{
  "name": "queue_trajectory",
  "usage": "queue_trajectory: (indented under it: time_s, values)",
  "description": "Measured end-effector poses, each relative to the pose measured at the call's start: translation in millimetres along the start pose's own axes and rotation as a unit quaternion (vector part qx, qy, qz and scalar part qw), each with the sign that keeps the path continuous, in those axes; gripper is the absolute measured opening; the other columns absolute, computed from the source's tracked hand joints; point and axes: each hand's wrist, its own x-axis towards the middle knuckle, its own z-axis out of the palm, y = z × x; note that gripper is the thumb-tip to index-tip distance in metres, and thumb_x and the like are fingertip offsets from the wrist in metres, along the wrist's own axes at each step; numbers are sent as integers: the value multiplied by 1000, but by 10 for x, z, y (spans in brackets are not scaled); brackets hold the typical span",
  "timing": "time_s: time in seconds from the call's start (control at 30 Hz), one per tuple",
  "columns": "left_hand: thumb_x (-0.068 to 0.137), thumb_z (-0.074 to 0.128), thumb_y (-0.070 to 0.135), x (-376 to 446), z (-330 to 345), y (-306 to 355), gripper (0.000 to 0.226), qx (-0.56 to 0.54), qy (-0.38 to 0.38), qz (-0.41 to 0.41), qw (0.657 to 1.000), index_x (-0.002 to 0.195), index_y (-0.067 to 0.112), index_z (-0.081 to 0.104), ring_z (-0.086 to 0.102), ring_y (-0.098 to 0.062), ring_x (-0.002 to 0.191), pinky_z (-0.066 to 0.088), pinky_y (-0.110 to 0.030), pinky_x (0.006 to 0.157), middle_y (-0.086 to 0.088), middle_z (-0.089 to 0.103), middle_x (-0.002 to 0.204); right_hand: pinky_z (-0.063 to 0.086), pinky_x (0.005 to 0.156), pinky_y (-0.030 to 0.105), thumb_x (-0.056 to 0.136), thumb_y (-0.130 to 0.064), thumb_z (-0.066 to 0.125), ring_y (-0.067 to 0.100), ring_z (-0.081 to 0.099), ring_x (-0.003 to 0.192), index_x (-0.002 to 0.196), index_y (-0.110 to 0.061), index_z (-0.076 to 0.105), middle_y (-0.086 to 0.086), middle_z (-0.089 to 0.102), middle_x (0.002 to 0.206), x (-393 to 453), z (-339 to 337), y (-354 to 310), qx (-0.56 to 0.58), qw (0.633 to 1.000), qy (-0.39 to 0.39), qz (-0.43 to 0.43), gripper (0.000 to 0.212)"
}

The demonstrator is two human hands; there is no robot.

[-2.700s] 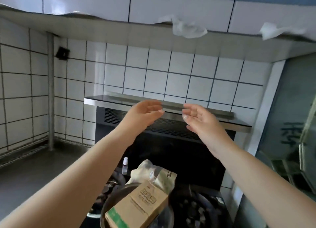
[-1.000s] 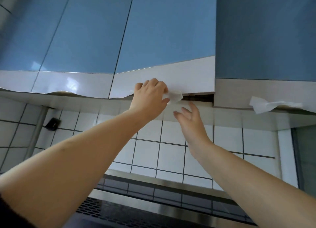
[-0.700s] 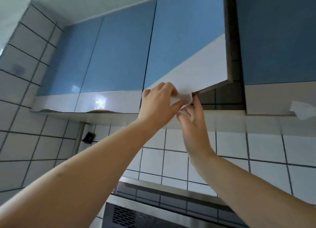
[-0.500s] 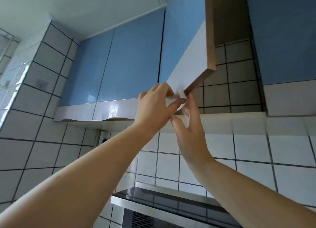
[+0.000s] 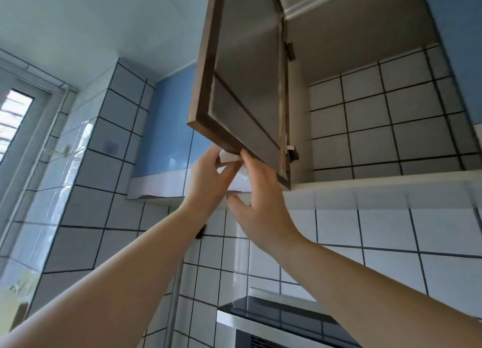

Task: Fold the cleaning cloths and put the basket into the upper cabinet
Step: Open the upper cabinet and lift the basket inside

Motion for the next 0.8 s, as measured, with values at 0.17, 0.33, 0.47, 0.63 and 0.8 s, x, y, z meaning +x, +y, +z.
queue_trajectory:
  time_s: [0.17, 0.33, 0.47, 0.63, 0.8]
  values:
    - [88, 62, 18, 9, -155, -192, 11, -55, 6, -39, 998, 80, 26, 62, 60, 6, 70, 45, -7, 60, 18, 65, 72, 27, 111, 55, 86, -36, 59, 17, 22, 141, 146, -34, 19, -2, 24, 148, 113, 236, -29, -68, 997, -26, 10, 72]
    - [90, 60, 20, 27, -153, -264, 8, -86, -7, -46, 995, 83, 25, 61, 63, 2, 74, 48, -11, 63, 14, 65, 77, 30, 110, 54, 86, -34, 58, 18, 23, 140, 146, -36, 15, -1, 21, 149, 107, 380, -21, -79, 997, -3, 14, 74]
    - [90, 59, 24, 43, -143, -336, 4, -86, -17, -51, 995, 93, 22, 62, 64, -5, 81, 49, -15, 69, 13, 67, 83, 29, 110, 54, 86, -32, 58, 18, 23, 140, 146, -37, 14, -2, 21, 148, 101, 369, -15, -90, 996, -12, 12, 75]
    - [87, 63, 30, 29, -165, -321, 16, -79, -36, -97, 991, 96, 18, 60, 64, -11, 94, 51, -27, 82, 7, 67, 94, 25, 114, 46, 89, -18, 56, 12, 22, 140, 148, -27, 19, -6, 25, 150, 85, 186, -52, -92, 995, -42, 11, 71]
    - [85, 68, 23, -217, -336, -233, 34, -117, -82, -178, 974, 116, 16, 55, 58, -10, 113, 47, -36, 99, 5, 60, 121, 18, 102, 15, 92, -17, 54, 7, 21, 141, 149, -26, 15, -8, 25, 153, -11, -73, -127, -67, 995, -66, 40, 70]
